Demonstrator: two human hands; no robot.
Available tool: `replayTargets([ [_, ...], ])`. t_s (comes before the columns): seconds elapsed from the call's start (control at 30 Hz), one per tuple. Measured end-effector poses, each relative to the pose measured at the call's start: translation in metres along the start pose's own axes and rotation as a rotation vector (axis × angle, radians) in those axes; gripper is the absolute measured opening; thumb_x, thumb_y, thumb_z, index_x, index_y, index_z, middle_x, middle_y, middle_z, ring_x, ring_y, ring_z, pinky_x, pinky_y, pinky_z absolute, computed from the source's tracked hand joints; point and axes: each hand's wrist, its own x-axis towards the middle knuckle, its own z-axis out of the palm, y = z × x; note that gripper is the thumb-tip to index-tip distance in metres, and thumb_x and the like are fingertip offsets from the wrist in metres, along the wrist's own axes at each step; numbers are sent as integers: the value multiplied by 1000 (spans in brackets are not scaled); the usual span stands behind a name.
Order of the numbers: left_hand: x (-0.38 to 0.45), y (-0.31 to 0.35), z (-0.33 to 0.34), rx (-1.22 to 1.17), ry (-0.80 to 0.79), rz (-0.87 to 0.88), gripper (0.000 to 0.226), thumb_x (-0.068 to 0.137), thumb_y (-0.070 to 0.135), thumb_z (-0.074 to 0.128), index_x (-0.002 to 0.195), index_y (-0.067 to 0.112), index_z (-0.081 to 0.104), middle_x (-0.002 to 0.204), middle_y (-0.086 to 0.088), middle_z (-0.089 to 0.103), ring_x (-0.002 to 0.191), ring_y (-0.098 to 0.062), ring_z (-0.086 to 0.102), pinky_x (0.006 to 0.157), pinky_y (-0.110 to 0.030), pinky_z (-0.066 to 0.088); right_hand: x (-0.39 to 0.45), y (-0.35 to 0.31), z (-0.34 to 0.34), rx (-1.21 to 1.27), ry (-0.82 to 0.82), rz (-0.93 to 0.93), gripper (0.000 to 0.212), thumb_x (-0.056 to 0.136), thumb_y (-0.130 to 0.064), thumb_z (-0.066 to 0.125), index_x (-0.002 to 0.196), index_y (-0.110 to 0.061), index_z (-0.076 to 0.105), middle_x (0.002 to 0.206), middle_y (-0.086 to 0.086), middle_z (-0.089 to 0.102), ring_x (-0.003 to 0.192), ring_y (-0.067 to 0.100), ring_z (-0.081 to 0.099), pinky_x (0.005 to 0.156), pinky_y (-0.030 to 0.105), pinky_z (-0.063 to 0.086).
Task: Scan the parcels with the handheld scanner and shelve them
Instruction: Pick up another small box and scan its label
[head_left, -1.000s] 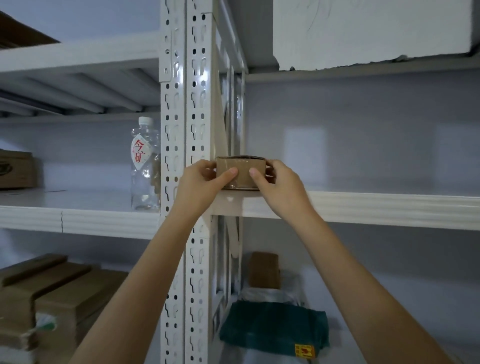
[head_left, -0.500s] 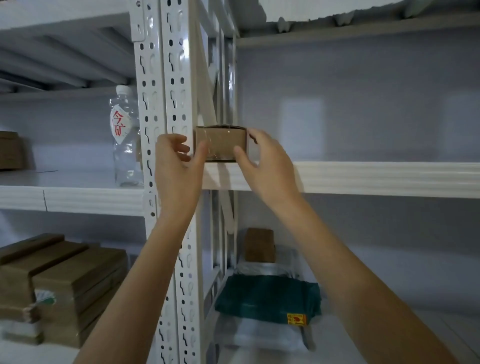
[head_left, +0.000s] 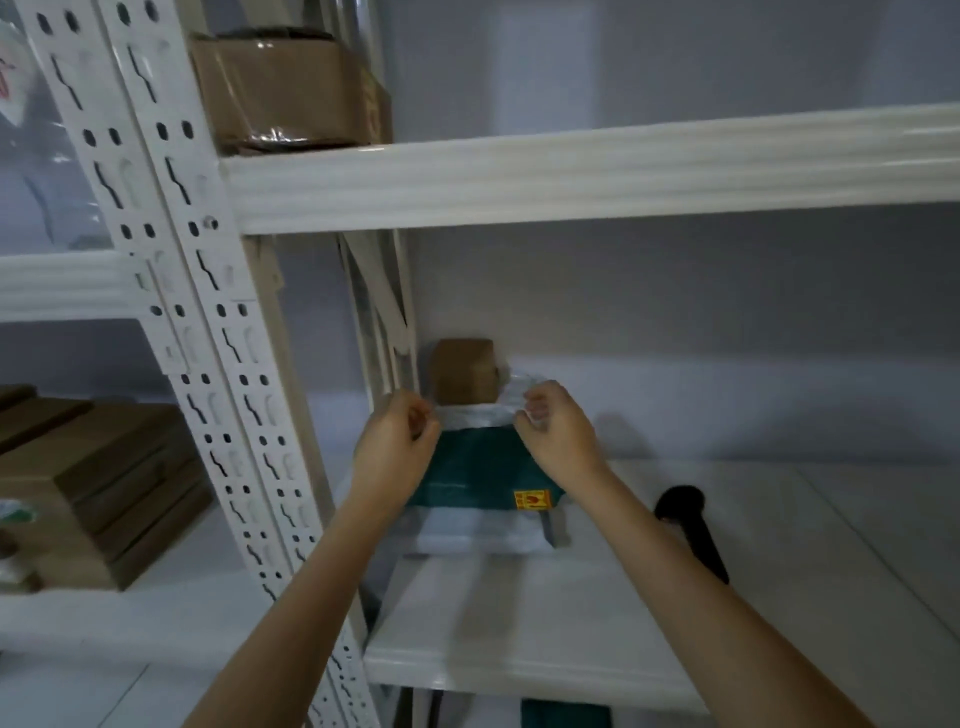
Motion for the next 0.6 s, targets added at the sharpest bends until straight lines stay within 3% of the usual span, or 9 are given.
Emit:
replayTargets([
  [0.2, 15, -10, 44, 8, -97, -125, 16, 89, 15, 56, 104, 8, 56, 96, -11, 60, 90, -30, 60, 77, -35, 48, 18, 42, 20, -23, -201, 199, 16, 89, -23, 54, 95, -8, 52, 93, 17, 63, 90, 32, 59, 80, 38, 47],
  [0.33, 45, -29, 68, 42, -160, -182, 33, 91, 22, 55, 119, 5, 50, 115, -20, 58, 101, -37, 59, 82, -38, 47, 42, 50, 35, 48, -223, 207, 29, 92, -19, 53, 110, 4, 55, 111, 24, 63, 99, 33, 58, 84, 37, 45],
  [0.47, 84, -40, 87, 43, -229, -276, 48, 94, 27, 50, 135, 7, 37, 135, -21, 44, 118, -38, 50, 95, -41, 42, 80, 55, 58, 101, -258, 248, 40, 94, -18, 51, 129, 2, 47, 133, 20, 52, 120, 32, 51, 93, 29, 40],
  [0.6, 119, -47, 102, -97, -235, -271, 54, 94, 21, 50, 142, 4, 33, 135, -15, 45, 122, -32, 48, 96, -34, 41, 115, 54, 79, 143, -260, 290, 39, 94, -11, 49, 129, 6, 46, 134, 23, 51, 122, 33, 49, 95, 31, 40],
])
